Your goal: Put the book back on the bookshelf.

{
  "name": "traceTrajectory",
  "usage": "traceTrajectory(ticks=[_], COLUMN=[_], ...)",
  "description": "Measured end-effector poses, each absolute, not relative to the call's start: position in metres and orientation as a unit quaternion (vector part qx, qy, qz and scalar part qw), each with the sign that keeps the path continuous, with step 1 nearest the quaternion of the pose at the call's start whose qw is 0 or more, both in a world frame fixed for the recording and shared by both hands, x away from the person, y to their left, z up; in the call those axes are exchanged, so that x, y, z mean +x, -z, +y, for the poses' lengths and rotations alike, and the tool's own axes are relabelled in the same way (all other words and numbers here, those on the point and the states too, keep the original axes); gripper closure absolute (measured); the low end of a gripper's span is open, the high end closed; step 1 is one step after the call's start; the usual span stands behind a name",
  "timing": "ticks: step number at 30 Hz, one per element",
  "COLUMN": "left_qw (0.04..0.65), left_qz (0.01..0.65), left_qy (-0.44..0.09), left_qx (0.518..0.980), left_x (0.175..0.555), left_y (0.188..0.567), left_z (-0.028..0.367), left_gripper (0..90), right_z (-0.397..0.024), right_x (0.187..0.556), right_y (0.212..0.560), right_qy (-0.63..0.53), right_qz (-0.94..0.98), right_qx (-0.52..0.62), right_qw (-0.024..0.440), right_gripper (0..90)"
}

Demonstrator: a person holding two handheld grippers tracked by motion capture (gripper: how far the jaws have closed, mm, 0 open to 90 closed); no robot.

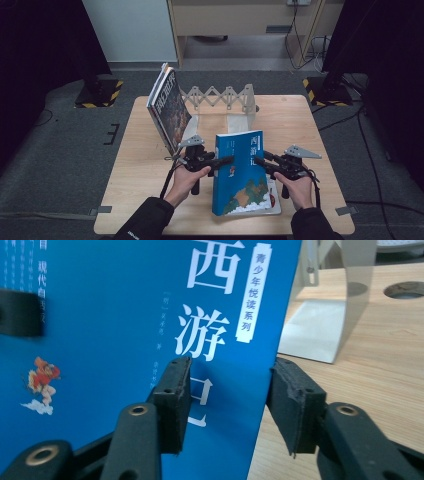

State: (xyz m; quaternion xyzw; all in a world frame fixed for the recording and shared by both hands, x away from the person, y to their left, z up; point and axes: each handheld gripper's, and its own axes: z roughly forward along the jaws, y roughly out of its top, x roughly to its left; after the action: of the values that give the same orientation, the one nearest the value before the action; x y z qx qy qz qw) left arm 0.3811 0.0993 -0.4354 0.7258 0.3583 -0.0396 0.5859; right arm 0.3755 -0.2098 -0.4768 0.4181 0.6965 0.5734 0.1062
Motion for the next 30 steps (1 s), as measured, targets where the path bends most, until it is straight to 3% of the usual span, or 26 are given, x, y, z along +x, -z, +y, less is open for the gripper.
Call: traceTrajectory(ticks=[7, 12, 17, 30], left_qw=[0.57, 0.561, 0.56, 0.596], left_qz=[0.37, 0.379, 0.384, 0.309], left_qy=[0.02, 0.016, 0.022, -0.029], left_qx=[0.733, 0.736, 0.734, 0.741], left_x=[0.381, 0.385, 0.384, 0.376], left_y=[0.435, 0.439, 0.438, 0.412], left_z=[0.096, 0.099, 0.1, 0.098], left_gripper=[57.8, 58.1, 58.3, 59.8], right_z=[-0.207, -0.21, -0.204, -0.206], right_x=[0.375, 0.376, 0.377, 0.375], right_y=[0.478, 0.485, 0.487, 0.459], right_qy=[-0.574, -0.564, -0.557, -0.603], right_qz=[0.696, 0.703, 0.71, 0.682], right_qx=[0.418, 0.425, 0.425, 0.391], right_qw=[0.104, 0.079, 0.068, 0.139], right_gripper=[54.0, 44.3, 46.2, 55.5])
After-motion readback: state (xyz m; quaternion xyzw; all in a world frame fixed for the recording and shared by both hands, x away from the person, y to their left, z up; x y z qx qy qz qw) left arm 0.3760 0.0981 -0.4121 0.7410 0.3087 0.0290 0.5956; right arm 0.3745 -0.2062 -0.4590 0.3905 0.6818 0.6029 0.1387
